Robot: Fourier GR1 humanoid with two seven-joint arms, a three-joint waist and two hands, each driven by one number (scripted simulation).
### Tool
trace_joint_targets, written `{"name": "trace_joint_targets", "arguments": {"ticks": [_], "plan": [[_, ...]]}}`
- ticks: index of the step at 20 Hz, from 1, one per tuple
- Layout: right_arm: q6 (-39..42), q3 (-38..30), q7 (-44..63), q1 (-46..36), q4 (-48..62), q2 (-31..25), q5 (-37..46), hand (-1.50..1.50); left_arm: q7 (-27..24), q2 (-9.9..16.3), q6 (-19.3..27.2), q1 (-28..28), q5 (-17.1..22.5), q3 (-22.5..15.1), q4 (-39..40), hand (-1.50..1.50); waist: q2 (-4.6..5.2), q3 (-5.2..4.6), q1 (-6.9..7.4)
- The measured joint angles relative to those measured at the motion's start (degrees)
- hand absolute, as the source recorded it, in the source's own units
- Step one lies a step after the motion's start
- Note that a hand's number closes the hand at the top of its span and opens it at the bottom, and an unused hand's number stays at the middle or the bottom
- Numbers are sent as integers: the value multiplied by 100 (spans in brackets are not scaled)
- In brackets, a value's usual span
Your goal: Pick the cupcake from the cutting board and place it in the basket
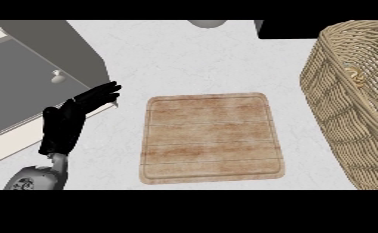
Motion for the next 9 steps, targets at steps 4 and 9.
{"name": "trace_joint_targets", "arguments": {"ticks": [4,9], "plan": [[44,-680,10,144,283,-253,-349,-150,-66,-46,57,34,-72,34,22,0,-12,4,-38],[528,-1689,-498,823,788,-648,-945,-150,-112,0,-62,135,-14,93,-39,0,-15,1,-112]]}}
